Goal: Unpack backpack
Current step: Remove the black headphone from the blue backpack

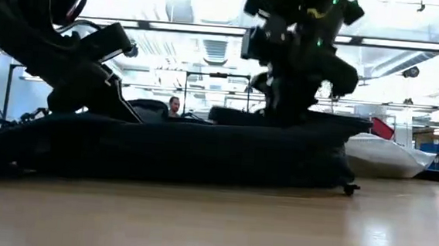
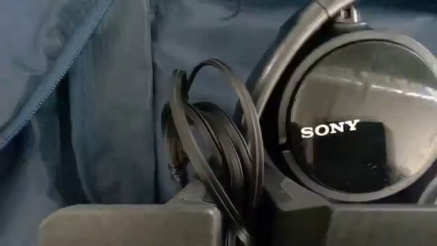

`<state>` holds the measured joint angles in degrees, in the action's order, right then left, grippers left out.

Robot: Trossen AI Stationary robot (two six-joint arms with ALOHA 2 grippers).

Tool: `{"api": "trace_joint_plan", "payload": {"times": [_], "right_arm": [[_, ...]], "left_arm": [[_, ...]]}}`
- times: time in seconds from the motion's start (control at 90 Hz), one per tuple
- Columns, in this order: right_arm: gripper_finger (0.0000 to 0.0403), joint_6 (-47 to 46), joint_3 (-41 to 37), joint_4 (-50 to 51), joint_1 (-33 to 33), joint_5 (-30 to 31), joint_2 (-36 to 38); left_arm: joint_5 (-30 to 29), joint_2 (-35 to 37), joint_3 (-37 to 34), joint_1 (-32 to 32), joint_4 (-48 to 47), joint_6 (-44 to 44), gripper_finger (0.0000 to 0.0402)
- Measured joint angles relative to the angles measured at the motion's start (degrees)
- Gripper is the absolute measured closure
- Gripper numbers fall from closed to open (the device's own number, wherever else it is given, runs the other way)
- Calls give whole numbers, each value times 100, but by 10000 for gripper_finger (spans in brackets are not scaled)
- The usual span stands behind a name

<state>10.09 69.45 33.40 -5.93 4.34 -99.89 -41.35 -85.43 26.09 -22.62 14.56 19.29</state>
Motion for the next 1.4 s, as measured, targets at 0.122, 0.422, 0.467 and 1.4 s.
{"api": "trace_joint_plan", "payload": {"times": [0.122, 0.422, 0.467, 1.4], "right_arm": [[396, -11, 199, 115, -259, 557, 470], [398, -1480, 173, 1327, -1241, 1057, 1751], [398, -1871, 120, 1530, -1369, 997, 1863], [257, -4628, -2000, 1048, -2191, -418, 1374]], "left_arm": [[-129, 0, -132, -2, 3, 265, 283], [-247, -4, -620, -5, -118, 1190, 283], [-382, 5, -670, -5, -223, 1307, 283], [1041, 574, -376, 70, 1938, -1399, 283]]}}
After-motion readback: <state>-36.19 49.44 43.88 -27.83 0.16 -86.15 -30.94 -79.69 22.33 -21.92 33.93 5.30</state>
